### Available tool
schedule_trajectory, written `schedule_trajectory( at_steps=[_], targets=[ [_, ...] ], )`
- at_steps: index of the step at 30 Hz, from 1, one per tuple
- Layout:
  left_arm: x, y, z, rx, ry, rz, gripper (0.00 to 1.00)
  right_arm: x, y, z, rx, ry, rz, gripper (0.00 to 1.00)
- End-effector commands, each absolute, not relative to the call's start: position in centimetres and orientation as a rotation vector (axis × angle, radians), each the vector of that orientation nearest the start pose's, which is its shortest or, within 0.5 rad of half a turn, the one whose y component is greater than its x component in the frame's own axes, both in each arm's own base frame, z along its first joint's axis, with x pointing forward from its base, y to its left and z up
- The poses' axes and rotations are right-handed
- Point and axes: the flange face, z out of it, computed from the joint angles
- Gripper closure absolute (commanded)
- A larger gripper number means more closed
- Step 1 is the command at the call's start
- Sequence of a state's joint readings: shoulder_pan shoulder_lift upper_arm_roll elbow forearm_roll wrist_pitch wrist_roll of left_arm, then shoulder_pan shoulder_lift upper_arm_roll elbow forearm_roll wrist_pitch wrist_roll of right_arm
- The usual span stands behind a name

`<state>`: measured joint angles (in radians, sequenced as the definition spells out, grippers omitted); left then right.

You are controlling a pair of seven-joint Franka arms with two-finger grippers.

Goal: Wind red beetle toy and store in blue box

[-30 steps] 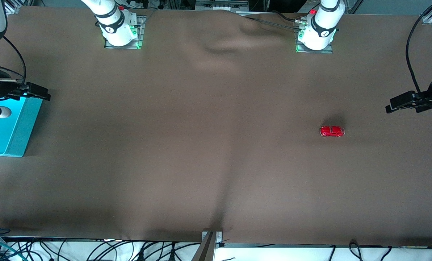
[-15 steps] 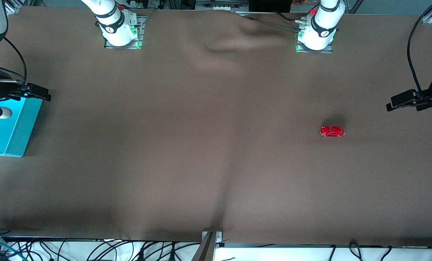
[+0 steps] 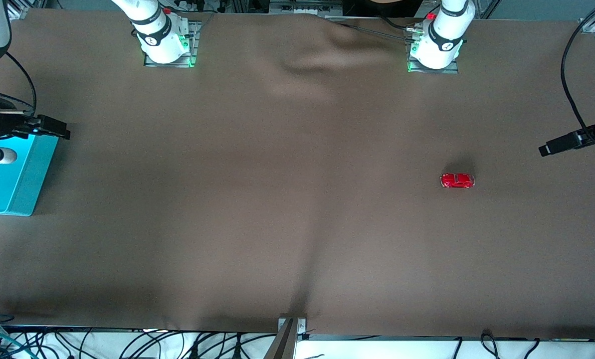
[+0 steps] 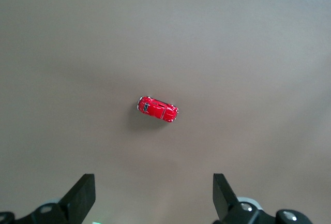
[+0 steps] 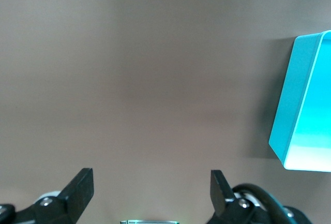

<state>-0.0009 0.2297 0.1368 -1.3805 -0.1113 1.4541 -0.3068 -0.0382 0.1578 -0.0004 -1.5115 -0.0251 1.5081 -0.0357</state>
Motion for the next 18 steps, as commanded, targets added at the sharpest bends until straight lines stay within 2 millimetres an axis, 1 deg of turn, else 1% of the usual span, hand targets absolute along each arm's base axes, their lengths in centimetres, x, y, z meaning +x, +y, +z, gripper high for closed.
schedule_trajectory(
  at_steps=[1,6,9,12,16,18],
  targets=[
    [61.4,6.2,55.4,-3.016,-0.981,0.314,0.00,59.1,-2.4,56.3,-3.170,0.019,0.255,0.00],
    [61.8,6.9,54.2,-2.948,-1.125,0.338,0.00,59.1,-2.4,56.3,-3.172,0.019,0.255,0.00],
    [61.9,7.2,53.8,-2.903,-1.215,0.345,0.00,59.1,-2.4,56.3,-3.172,0.019,0.255,0.00],
    [62.1,8.8,53.0,-2.815,-1.388,0.350,0.00,59.1,-2.4,56.3,-3.172,0.019,0.255,0.00],
    [62.3,9.1,51.5,-2.705,-1.533,0.386,0.00,59.1,-2.4,56.3,-3.172,0.019,0.255,0.00],
    [62.8,9.2,50.6,-2.650,-1.614,0.388,0.00,59.1,-2.4,56.3,-3.172,0.019,0.255,0.00]
  ],
)
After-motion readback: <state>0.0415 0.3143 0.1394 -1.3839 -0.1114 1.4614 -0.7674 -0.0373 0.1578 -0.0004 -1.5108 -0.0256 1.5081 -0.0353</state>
